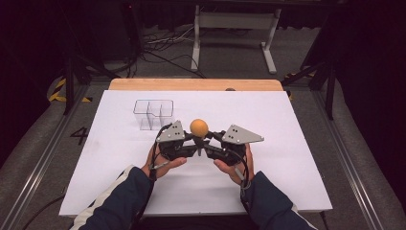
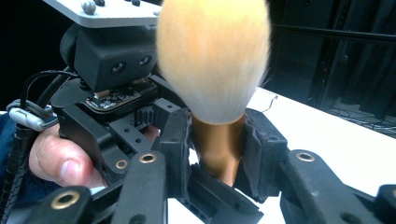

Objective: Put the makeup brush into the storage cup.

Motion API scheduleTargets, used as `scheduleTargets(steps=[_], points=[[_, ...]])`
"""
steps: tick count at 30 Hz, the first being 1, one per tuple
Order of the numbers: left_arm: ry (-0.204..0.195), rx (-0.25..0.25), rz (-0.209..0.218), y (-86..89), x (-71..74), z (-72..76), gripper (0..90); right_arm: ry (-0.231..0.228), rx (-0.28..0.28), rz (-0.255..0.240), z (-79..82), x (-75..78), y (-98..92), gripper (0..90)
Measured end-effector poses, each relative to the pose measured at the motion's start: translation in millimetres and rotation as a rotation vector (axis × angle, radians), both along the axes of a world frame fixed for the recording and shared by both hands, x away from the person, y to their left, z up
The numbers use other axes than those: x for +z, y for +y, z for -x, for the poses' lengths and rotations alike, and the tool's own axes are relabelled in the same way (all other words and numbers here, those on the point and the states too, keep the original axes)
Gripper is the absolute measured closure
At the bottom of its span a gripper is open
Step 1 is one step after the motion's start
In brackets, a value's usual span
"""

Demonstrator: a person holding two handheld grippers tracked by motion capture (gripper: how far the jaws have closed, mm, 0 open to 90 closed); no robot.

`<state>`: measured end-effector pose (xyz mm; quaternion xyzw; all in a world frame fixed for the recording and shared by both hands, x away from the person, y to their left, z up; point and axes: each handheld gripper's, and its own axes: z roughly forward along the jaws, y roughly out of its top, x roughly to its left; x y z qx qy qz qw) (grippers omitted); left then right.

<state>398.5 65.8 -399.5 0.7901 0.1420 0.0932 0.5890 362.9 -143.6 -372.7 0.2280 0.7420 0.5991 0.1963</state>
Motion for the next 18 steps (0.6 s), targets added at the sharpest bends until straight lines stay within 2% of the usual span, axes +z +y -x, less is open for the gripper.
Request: scheduleTargets(steps=[5,8,11,14,18], points=[[0.001,0.005,-0.003,1.4,0.4,-0.7,69.9,0.003,-0.005,0.002,-0.4,-0.4,0.2,59.7],[0.007,0.009,0.002,2.4,-0.1,-1.6,70.0,0.004,-0.007,0.002,-1.0,0.3,-0.4,50.0],[0.014,0.014,0.007,3.6,-0.4,-2.6,69.9,0.005,-0.004,0.001,-1.3,0.6,-0.8,46.9],[0.023,0.02,0.012,5.9,-0.5,-3.6,70.0,-0.003,-0.007,0.01,-1.1,1.6,-2.3,39.6],[0.021,0.025,0.013,8.8,0.1,-5.0,70.0,-0.002,-0.007,0.018,-2.1,1.9,-7.5,36.0]])
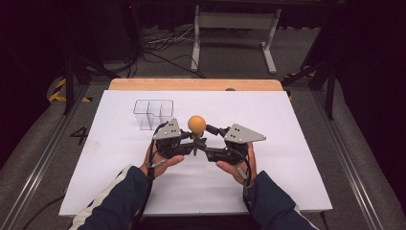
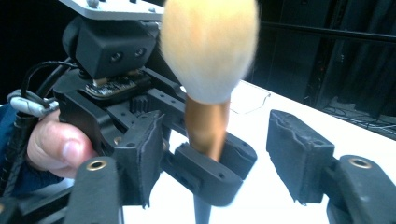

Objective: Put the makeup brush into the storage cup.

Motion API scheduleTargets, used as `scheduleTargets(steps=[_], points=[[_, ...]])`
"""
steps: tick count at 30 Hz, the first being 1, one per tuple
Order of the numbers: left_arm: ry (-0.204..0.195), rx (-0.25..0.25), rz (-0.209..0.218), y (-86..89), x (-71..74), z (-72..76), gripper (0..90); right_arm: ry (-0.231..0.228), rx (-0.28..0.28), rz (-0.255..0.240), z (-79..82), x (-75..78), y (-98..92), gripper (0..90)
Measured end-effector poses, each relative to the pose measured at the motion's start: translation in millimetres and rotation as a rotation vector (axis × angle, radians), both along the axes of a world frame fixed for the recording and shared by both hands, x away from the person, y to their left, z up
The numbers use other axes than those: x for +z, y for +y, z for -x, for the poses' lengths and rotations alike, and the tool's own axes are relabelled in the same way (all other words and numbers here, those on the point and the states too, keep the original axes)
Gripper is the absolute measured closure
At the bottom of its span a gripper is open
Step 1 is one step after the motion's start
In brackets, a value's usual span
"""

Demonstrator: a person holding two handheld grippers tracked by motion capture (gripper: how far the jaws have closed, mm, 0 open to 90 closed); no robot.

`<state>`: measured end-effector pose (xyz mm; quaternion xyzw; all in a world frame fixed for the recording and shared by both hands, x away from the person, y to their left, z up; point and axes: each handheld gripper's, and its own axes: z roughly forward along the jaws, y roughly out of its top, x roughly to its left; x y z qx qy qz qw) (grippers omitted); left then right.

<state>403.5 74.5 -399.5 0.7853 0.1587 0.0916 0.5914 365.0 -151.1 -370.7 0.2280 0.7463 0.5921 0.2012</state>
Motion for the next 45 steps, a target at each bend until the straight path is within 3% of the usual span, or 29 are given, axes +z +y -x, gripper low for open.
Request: scheduleTargets(steps=[7,19,36,40,45], points=[[-0.003,0.005,-0.003,3.0,0.4,-0.7,70.0,0.005,-0.028,0.004,-3.0,0.5,-9.1,32.2],[-0.007,0.031,0.002,13.6,1.2,-3.7,70.0,-0.028,-0.035,0.075,-1.3,0.8,-25.0,24.2],[-0.027,0.062,-0.005,25.4,3.1,-6.9,70.0,-0.012,-0.127,0.11,1.4,-4.8,-57.3,9.2],[-0.036,0.069,-0.005,28.3,4.0,-7.5,70.0,-0.046,-0.135,0.114,6.1,-4.4,-63.7,8.6],[-0.037,0.073,0.0,31.4,5.4,-7.7,70.0,-0.057,-0.163,0.14,8.4,-6.2,-67.1,6.9]])
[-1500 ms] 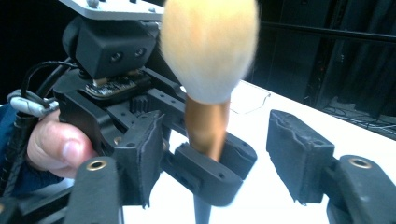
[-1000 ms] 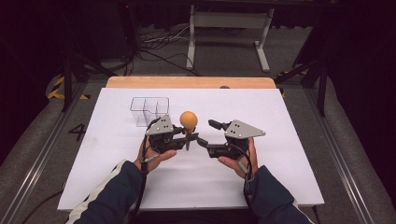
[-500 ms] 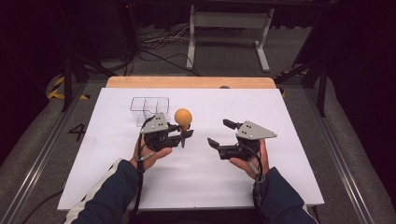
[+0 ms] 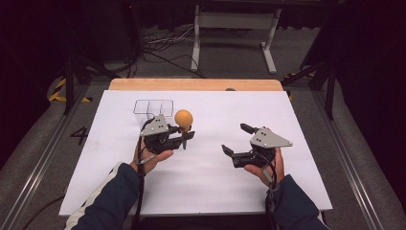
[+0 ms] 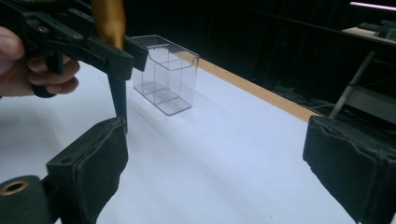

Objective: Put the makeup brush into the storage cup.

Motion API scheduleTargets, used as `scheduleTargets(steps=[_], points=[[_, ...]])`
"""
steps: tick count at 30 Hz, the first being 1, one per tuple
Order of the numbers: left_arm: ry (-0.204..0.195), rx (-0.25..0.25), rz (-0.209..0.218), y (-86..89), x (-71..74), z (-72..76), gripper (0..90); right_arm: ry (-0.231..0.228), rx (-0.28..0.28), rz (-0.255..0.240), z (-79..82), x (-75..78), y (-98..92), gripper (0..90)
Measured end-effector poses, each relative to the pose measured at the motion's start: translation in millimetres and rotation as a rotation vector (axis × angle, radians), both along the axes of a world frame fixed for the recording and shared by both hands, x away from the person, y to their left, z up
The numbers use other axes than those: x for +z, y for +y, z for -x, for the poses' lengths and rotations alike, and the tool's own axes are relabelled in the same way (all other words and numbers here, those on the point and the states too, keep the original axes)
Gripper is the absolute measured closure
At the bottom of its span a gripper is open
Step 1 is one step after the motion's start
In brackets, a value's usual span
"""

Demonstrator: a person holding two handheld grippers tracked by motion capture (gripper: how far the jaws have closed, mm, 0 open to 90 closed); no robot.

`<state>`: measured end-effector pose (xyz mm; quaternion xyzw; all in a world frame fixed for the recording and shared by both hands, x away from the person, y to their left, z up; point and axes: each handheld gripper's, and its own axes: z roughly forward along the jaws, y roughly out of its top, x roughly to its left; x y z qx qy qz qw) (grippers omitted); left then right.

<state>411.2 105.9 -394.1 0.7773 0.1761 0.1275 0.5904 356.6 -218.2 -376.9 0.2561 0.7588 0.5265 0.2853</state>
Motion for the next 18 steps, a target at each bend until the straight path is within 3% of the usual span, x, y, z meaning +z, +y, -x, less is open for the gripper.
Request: scheduleTargets(steps=[8,18], points=[[-0.005,0.013,0.007,4.3,2.6,-0.2,69.9,-0.021,-0.013,0.06,6.2,-5.4,-7.5,7.9],[-0.019,0.028,0.018,12.5,8.2,-1.1,69.9,-0.026,-0.053,0.077,11.1,-11.8,-22.4,8.2]])
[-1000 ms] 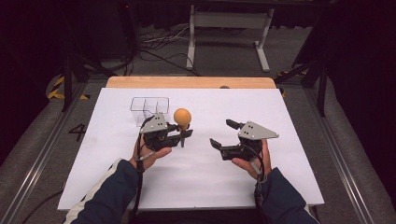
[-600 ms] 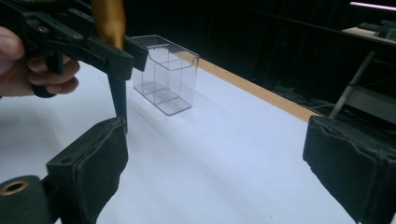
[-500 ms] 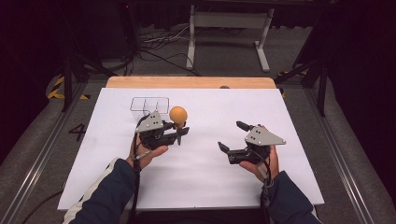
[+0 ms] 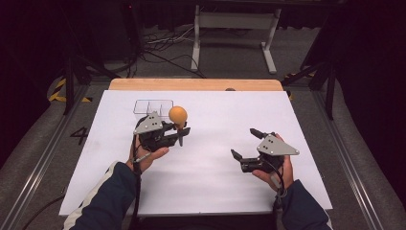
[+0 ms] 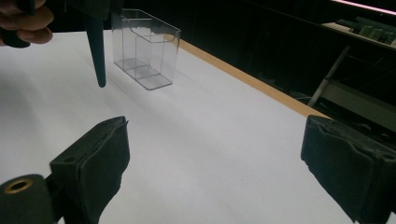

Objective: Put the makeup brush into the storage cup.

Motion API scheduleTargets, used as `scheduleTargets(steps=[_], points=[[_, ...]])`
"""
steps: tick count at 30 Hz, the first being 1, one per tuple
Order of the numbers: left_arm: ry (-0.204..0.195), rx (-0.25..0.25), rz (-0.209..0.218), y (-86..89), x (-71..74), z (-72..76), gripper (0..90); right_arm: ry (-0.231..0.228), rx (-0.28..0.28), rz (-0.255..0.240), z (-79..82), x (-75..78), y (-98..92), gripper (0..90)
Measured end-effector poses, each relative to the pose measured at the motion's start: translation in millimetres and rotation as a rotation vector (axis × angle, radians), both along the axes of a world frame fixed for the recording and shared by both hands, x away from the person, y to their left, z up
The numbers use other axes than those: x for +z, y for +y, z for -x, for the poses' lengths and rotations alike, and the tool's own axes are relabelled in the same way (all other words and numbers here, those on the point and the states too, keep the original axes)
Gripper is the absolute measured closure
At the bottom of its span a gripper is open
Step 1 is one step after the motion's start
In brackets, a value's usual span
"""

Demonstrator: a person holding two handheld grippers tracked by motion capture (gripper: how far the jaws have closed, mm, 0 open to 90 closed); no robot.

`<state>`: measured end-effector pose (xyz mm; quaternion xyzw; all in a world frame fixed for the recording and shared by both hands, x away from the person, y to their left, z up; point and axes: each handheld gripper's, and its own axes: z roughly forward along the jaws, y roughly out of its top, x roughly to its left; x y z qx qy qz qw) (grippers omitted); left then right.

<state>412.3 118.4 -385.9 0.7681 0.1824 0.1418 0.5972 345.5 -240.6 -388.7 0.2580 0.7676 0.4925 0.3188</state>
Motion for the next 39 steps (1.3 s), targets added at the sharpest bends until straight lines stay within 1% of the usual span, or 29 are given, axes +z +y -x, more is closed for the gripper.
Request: scheduleTargets(steps=[3,7,9,12,16,17,25,27,28,33,38,39], points=[[0.004,0.009,0.008,1.6,1.1,0.4,69.9,0.007,-0.006,0.0,1.1,-1.7,-4.6,8.3],[-0.006,0.02,0.012,4.3,2.7,-0.2,69.9,0.01,-0.014,0.008,2.7,-4.4,-10.4,8.6],[-0.004,0.021,0.012,5.0,3.1,0.0,69.9,0.012,-0.016,0.007,3.0,-4.9,-11.4,8.6],[-0.015,0.025,0.015,6.1,3.8,-0.8,69.9,0.014,-0.023,0.007,4.2,-7.1,-16.1,8.5],[-0.015,0.03,0.012,8.0,5.9,-0.2,69.9,0.017,-0.032,0.006,5.0,-9.3,-20.8,8.5],[-0.022,0.034,0.013,9.4,6.9,-0.5,69.9,0.015,-0.035,0.006,5.5,-9.6,-22.2,8.5],[-0.044,0.065,0.038,18.8,14.5,-3.1,69.9,-0.036,-0.079,-0.024,12.3,-9.6,-37.2,8.5],[-0.047,0.067,0.041,20.1,15.6,-3.4,69.9,-0.038,-0.086,-0.031,13.4,-9.8,-40.3,8.6],[-0.052,0.076,0.045,22.4,17.5,-4.0,69.9,-0.039,-0.091,-0.031,13.8,-9.8,-42.3,8.5],[-0.053,0.09,0.051,27.0,21.2,-6.5,69.9,-0.04,-0.108,-0.036,15.9,-9.9,-47.9,8.5],[-0.068,0.121,0.055,33.2,27.2,-13.7,70.0,-0.033,-0.124,-0.042,18.3,-12.2,-54.5,8.5],[-0.063,0.123,0.057,33.9,28.1,-15.2,69.9,-0.03,-0.123,-0.041,18.7,-12.7,-55.3,8.5]])
